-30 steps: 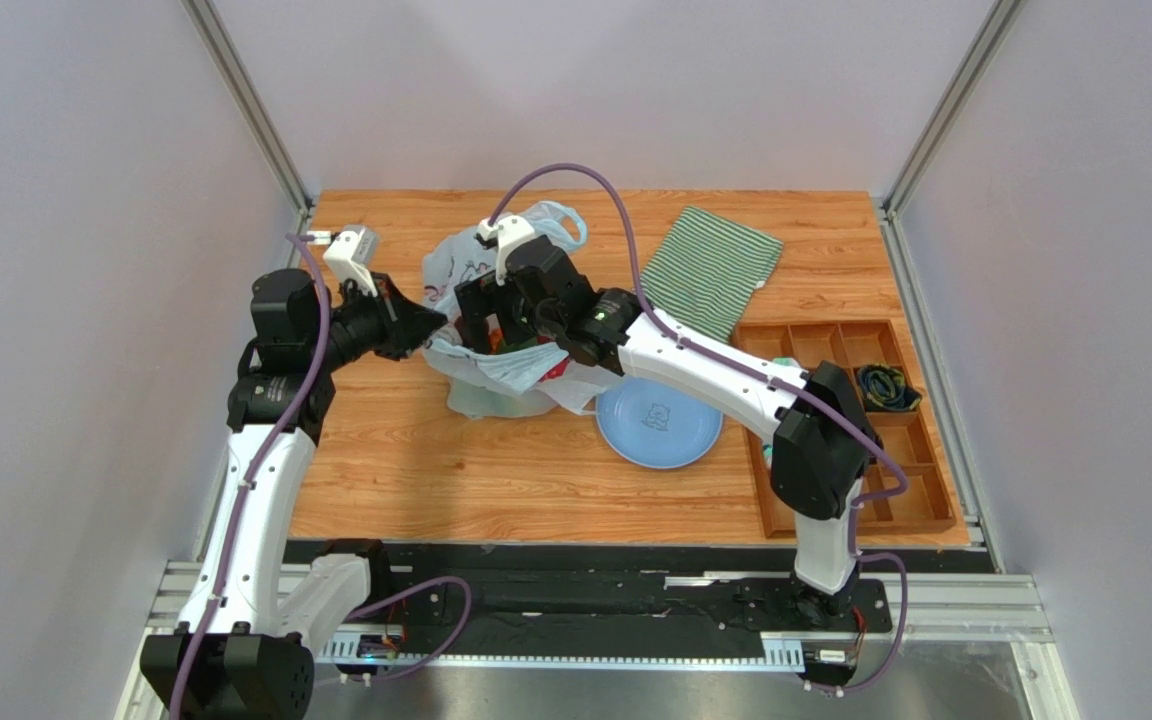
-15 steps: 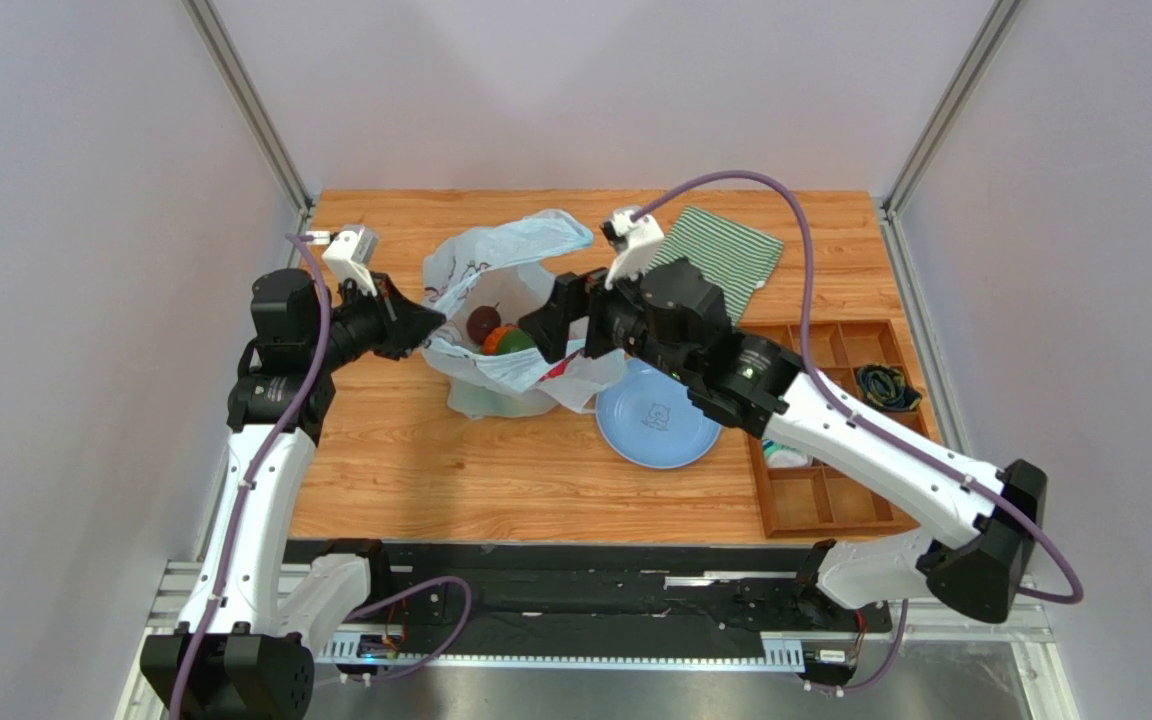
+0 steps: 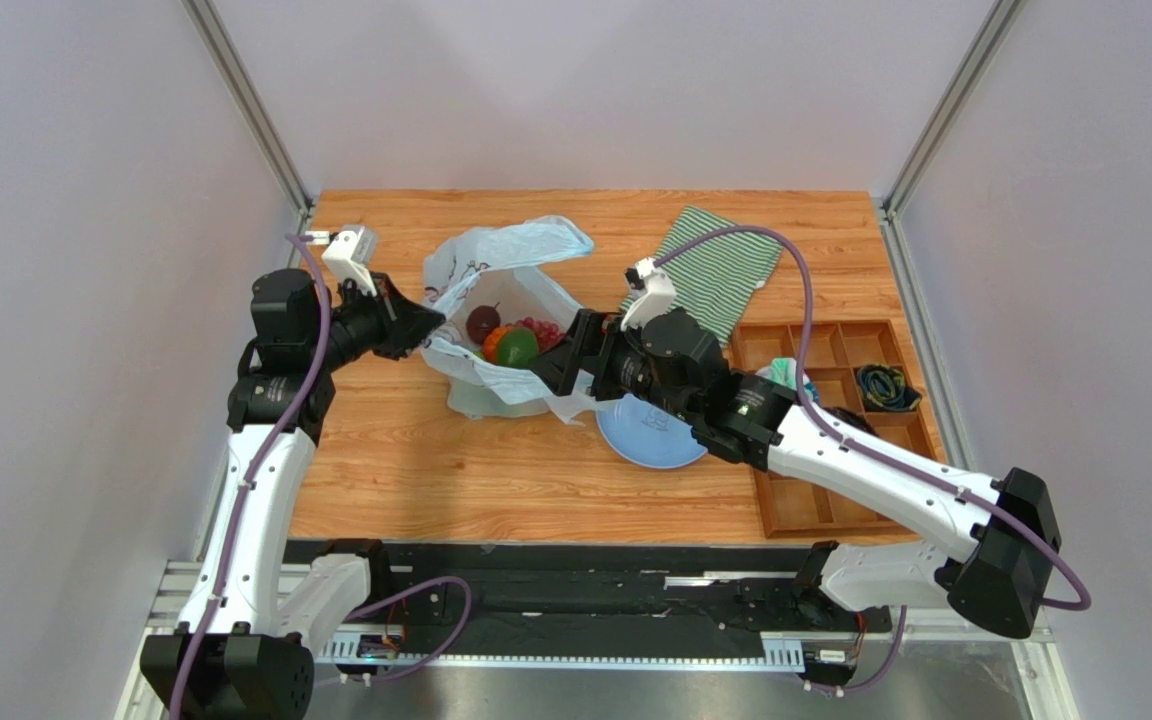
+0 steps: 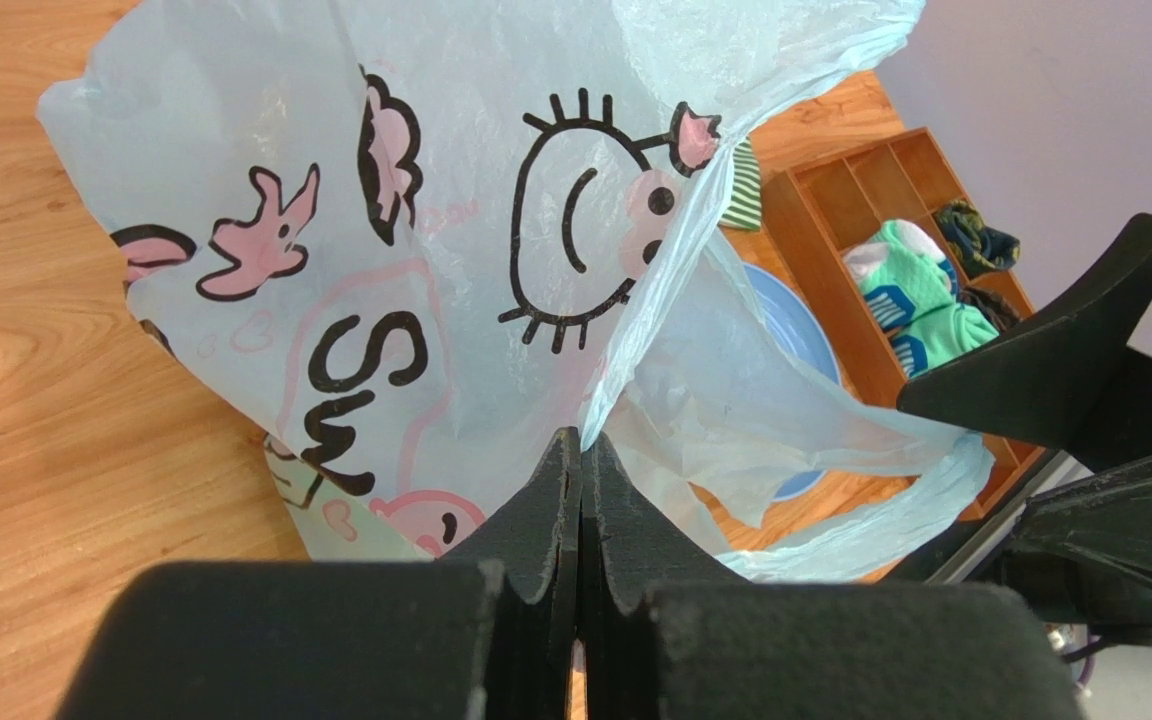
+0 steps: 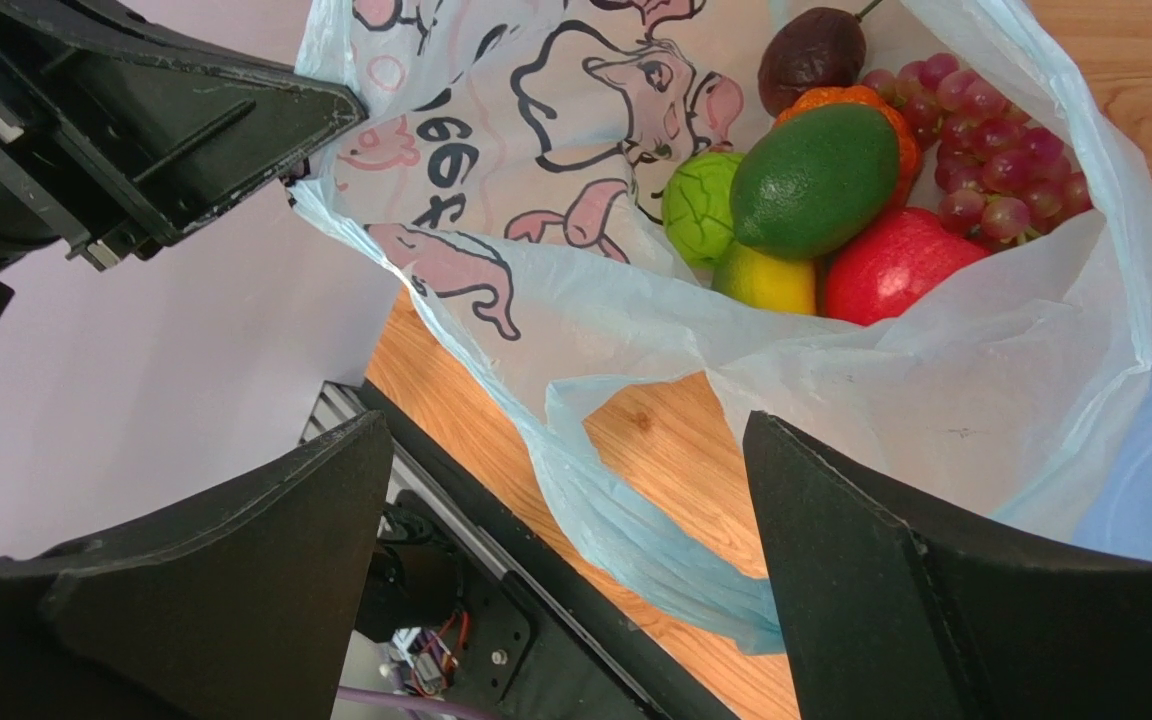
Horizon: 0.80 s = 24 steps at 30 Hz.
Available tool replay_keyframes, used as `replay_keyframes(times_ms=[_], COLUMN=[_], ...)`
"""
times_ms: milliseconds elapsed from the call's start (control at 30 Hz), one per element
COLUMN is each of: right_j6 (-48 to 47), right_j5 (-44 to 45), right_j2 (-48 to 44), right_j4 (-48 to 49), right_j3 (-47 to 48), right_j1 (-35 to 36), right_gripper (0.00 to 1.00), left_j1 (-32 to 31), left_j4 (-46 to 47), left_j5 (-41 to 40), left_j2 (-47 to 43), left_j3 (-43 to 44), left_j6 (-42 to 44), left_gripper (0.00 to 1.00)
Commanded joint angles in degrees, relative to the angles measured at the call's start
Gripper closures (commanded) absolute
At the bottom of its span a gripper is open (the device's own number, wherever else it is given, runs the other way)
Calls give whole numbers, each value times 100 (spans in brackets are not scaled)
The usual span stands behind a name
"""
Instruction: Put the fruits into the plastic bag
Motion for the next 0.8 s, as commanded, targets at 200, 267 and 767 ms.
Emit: replay_keyframes(times_ms=[200,267,767], right_j6=[-494,-909,-3661], right_j5=[177,484,828], right_j2=[544,483,393], right_j4=[254,272,-281], right_j3=[305,226,5], right_j1=[126,241,417], right_gripper=[11,11,31], left_j1=[50,41,41], left_j4=[132,124,132], left_j5=[-30,-38,-30], left_j2=[-140,-149,-113], left_j3=[54,54,54], left_j6=[-8,-8,-8], left_gripper=[100,100,100])
